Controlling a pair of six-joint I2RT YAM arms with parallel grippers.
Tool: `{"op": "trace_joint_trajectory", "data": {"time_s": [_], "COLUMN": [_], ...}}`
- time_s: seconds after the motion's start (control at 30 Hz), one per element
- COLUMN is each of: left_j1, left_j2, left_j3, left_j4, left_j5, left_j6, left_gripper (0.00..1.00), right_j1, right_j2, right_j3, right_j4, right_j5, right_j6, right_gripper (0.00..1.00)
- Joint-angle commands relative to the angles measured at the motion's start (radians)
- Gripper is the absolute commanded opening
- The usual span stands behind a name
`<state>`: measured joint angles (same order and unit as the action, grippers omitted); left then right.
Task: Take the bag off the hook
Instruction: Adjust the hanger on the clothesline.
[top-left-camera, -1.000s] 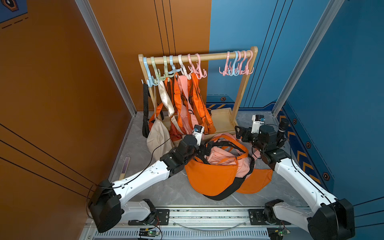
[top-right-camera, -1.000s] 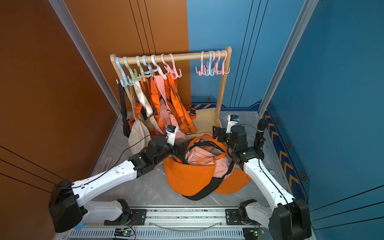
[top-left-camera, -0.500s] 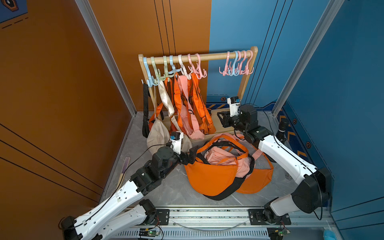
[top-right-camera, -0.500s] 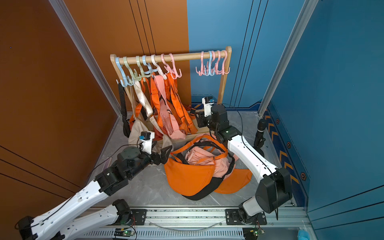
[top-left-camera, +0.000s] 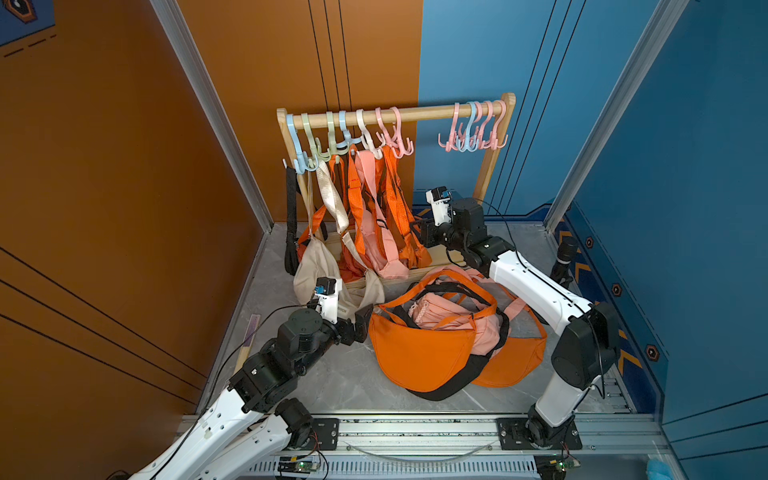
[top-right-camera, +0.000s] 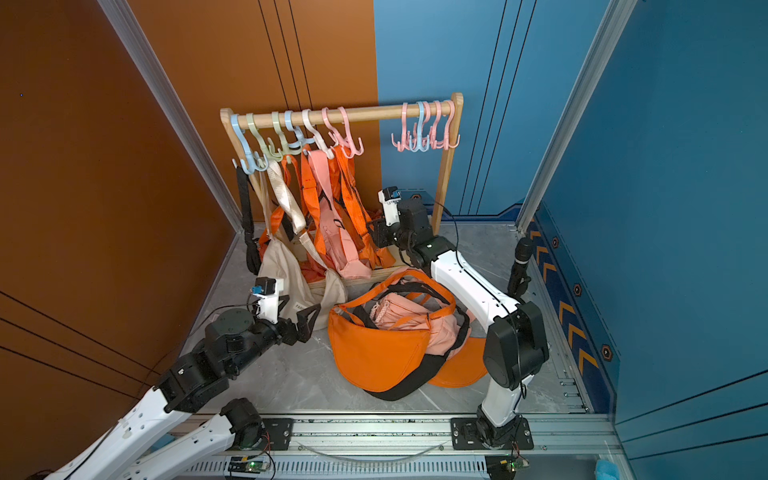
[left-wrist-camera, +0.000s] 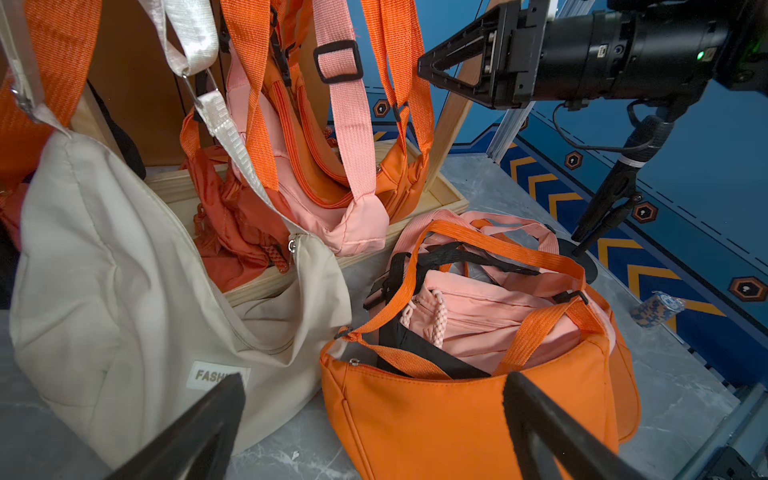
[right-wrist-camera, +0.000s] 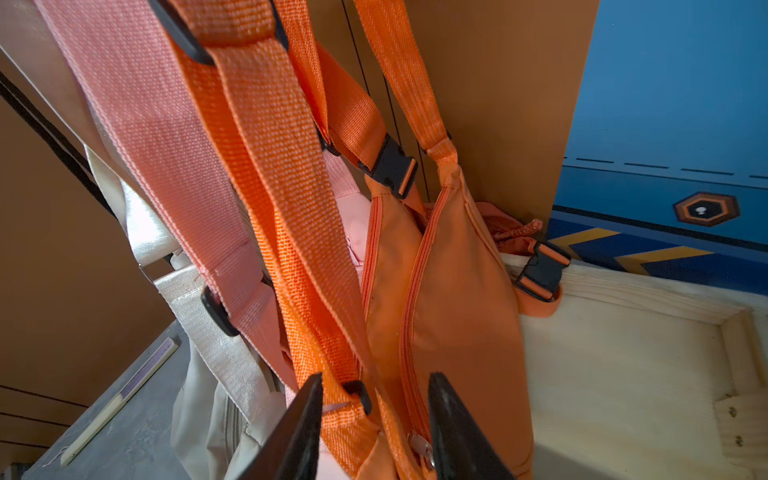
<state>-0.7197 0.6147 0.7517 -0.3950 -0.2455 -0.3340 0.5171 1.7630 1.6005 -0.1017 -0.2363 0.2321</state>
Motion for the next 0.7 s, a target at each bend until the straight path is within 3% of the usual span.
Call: {"op": "trace_joint_trajectory", "data": {"time_s": [0.0, 0.17, 0.23, 0.67], "left_j1": [0.018, 0.032, 0.038, 0.056], "left_j2": [-0.011, -0.021, -0.024, -0.018], "left_j3": [-0.018, -0.016, -0.017, -0.03], "left_j4": [-0.042, -0.057, -0.063, -0.056], "left_j5": [0.002, 0.005, 0.005, 0.024], "left_j6": [-0.003, 0.0, 0.001, -0.007], "left_gripper": [0.98, 0.98, 0.98, 0.98], "right_j1": [0.008, 0.009, 0.009, -0.003], "right_j2": [0.036, 0.069, 0.074, 0.059], "right_j3": [0.058, 0.096, 0.1, 0.097], "right_j4": [-0.029, -0.036, -0.035, -0.054], "right_j5": [-0.015, -0.008, -0.011, -0.011], "right_j6": [-0.01, -0.011, -0.013, -0.034], "right_gripper": [0.43, 0.2, 0.16, 0.15]}}
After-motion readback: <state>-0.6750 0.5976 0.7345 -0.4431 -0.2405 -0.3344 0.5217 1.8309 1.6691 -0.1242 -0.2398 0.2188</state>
